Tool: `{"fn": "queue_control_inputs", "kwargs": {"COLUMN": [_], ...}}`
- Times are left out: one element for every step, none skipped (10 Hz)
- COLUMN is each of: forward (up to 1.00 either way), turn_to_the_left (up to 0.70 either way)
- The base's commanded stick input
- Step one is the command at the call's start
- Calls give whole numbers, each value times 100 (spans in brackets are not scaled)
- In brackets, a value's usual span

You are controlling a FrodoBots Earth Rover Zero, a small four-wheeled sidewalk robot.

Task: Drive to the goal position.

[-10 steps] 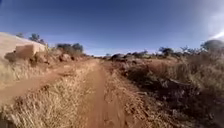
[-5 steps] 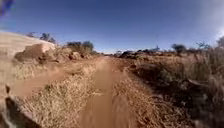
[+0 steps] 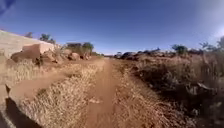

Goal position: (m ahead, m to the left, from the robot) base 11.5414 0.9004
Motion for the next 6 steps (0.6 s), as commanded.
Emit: {"fn": "queue_control_inputs", "kwargs": {"forward": [50,50,50,50,50,50], "turn_to_the_left": [0,0,0,0,0,0]}}
